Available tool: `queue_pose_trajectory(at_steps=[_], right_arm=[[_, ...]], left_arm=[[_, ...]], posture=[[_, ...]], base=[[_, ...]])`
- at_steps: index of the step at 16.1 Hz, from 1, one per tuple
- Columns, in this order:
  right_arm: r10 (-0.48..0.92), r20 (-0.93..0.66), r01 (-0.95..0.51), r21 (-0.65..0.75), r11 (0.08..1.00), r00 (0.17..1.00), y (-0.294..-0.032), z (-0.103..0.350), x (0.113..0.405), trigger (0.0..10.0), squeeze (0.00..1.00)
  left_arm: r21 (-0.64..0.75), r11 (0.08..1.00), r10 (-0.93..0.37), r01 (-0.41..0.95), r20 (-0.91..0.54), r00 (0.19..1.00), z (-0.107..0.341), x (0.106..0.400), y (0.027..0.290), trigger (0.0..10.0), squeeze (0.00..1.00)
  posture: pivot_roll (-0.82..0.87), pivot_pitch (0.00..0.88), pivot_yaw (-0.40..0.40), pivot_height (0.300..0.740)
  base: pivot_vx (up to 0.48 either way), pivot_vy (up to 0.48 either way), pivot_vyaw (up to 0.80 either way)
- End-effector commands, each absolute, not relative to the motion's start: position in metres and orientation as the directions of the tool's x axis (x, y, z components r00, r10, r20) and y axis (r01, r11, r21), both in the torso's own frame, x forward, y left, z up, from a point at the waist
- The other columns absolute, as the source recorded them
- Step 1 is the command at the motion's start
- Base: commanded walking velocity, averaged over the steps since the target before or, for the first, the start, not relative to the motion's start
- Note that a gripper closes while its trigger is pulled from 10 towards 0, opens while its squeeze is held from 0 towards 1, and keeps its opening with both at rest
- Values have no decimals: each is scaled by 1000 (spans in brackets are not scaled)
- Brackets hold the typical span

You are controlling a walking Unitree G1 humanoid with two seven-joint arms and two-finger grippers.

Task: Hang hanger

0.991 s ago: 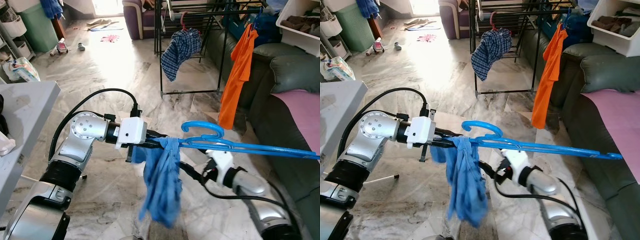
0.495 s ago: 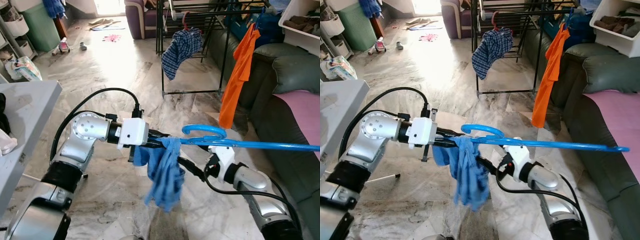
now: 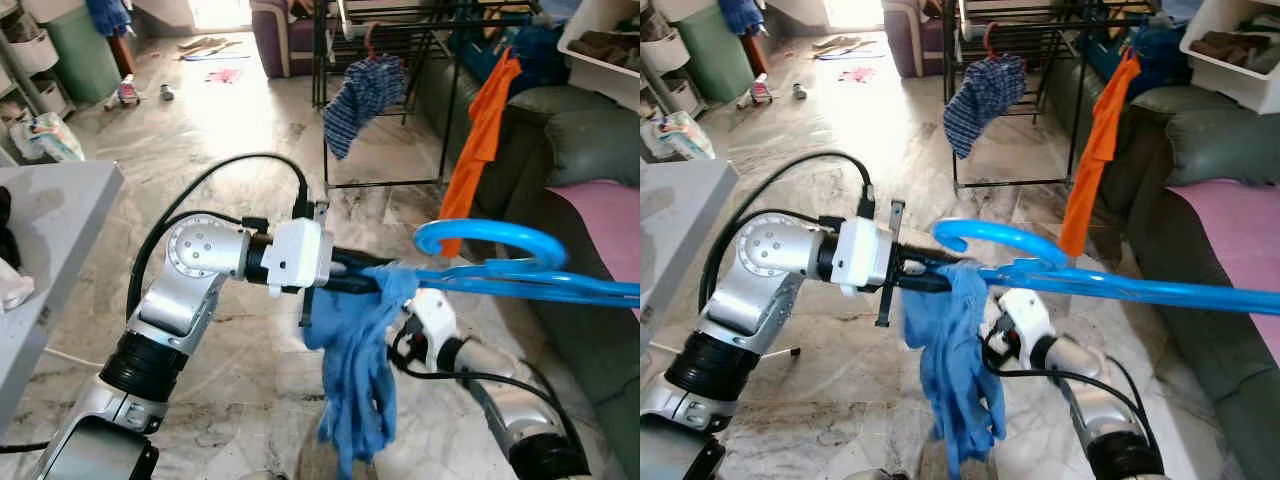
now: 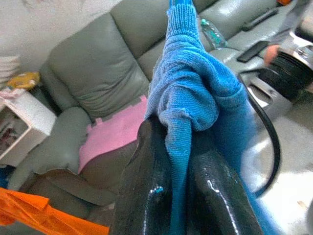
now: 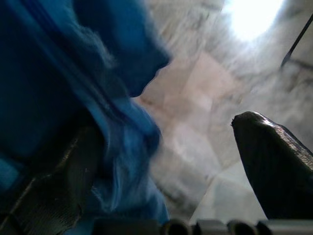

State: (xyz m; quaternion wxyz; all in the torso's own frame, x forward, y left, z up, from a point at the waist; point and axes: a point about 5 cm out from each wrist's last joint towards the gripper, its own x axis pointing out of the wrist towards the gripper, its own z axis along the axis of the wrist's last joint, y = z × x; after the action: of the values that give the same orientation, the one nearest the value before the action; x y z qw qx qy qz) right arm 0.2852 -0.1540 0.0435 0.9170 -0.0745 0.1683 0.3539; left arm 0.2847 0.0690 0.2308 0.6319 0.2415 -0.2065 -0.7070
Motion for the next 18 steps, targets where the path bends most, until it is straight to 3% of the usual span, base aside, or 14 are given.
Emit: queue_pose_trajectory(at_steps=[1,3,4,7,8,10,13,14,16,18], right_arm=[[630,-403,-685,8,728,664,-153,36,281,10000,0],[604,-435,-674,-8,738,667,-158,30,280,10000,0],[568,-442,-636,-7,772,694,-165,29,282,0,0],[417,-504,-523,-83,848,756,-191,24,283,0,0],[271,-519,-368,-92,925,811,-222,24,280,0,0],[172,-514,-260,-102,960,840,-251,28,274,0,0],[-56,-396,-13,-171,985,916,-311,67,279,0,0],[-152,-284,98,-197,976,947,-333,101,288,0,0],[-222,-175,190,-182,965,959,-345,133,300,0,0],[-248,-102,228,-176,958,963,-345,155,310,0,0]], left_arm=[[617,-76,-997,783,-47,-60,240,287,73,0,0],[619,-55,-998,783,-38,-40,246,288,75,0,0],[621,-33,-999,783,-25,-23,253,289,75,0,0],[631,32,-999,775,11,33,266,298,81,0,0],[619,72,-996,782,10,84,263,307,91,0,0],[588,111,-989,801,-15,148,251,315,103,0,0],[474,189,-953,860,-121,276,203,327,134,0,0],[405,239,-927,882,-176,332,174,329,149,0,0],[331,288,-910,898,-196,364,157,329,156,0,0],[314,275,-914,909,-208,349,149,327,157,0,0]], posture=[[12,51,30,740],[11,52,27,740],[9,52,26,740],[4,56,23,740],[-3,61,18,740],[-14,64,17,740],[-36,67,23,740],[-59,68,21,740],[-72,68,16,740],[-73,67,11,740]], base=[[0,0,0],[0,0,0],[0,0,0],[0,0,0],[0,0,0],[0,0,0],[0,0,0],[0,0,0],[0,0,0],[0,0,0]])
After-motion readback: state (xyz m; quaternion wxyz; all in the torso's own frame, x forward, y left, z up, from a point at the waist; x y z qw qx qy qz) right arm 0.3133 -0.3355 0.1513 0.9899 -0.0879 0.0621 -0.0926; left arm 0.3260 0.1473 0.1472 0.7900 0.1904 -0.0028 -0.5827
